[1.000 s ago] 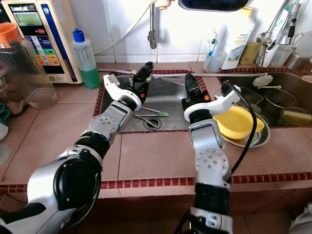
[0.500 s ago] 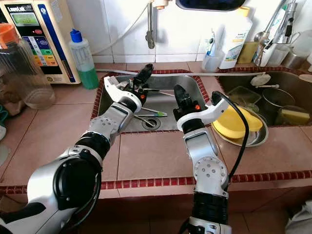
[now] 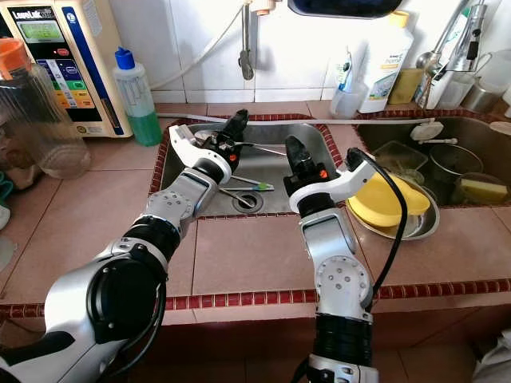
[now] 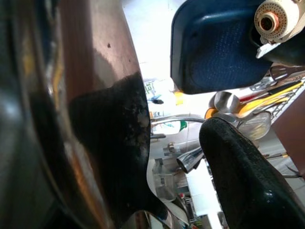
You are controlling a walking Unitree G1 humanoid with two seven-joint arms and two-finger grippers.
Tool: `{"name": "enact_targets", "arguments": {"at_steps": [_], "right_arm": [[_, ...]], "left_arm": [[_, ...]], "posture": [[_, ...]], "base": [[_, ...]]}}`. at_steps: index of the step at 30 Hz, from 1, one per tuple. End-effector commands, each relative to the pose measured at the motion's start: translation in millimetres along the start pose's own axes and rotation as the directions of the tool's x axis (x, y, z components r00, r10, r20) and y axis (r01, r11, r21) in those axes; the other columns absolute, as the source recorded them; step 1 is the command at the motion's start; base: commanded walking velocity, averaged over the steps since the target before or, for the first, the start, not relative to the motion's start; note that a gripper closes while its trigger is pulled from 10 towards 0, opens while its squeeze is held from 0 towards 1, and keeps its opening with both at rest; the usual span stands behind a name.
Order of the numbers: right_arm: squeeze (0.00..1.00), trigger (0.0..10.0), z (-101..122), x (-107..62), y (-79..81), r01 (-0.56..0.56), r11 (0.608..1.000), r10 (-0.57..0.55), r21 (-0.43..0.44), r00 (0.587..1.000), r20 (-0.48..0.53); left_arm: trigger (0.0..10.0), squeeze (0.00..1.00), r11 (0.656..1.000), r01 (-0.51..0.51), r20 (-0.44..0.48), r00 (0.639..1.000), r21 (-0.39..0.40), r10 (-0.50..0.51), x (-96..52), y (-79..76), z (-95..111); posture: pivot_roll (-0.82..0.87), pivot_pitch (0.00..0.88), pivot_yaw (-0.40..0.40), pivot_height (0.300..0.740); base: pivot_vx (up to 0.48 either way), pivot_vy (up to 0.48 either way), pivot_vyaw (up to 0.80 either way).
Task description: Kitchen organization
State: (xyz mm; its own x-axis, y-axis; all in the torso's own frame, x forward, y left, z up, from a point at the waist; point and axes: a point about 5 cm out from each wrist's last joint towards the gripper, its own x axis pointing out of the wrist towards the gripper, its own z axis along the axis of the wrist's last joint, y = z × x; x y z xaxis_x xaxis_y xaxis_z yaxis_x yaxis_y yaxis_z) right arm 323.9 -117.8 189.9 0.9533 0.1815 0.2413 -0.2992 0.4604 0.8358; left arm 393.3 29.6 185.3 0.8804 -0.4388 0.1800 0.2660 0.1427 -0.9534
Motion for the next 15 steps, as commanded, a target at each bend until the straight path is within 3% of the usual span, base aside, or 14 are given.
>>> {"name": "enact_targets", "arguments": {"at_steps": [1,6,13,15], "right_arm": [[0.0,10.0,-1.3,6.3,2.5,0.036,0.999,-0.035,-0.038,0.999,0.026],[0.0,10.0,0.1,10.7,-1.3,0.087,0.987,-0.078,-0.134,0.995,0.066],[0.0,10.0,-4.5,16.3,-3.5,0.099,0.984,-0.09,-0.15,0.994,0.067],[0.0,10.0,-9.8,15.7,-7.5,0.113,0.97,-0.105,-0.214,0.993,0.048]], "left_arm": [[0.0,0.0,1.0,0.006,0.0,1.0,0.012,-0.006,2.1,-3.2,-4.1],[0.0,0.0,1.0,0.0,0.01,1.0,0.015,0.0,1.2,-1.5,-2.4],[0.0,0.0,1.0,-0.003,0.008,1.0,0.018,0.003,0.9,-0.6,-3.8],[0.0,0.0,0.999,-0.025,0.005,1.0,0.033,0.025,-2.1,5.4,-4.4]], "posture": [[0.03,0.0,0.021,0.74],[0.03,0.0,0.019,0.74],[0.03,0.0,0.02,0.74],[0.03,0.0,0.021,0.74]], "base": [[0.0,0.0,0.0],[0.0,0.0,0.0],[0.0,0.0,0.0],[0.0,0.0,0.0]]}}
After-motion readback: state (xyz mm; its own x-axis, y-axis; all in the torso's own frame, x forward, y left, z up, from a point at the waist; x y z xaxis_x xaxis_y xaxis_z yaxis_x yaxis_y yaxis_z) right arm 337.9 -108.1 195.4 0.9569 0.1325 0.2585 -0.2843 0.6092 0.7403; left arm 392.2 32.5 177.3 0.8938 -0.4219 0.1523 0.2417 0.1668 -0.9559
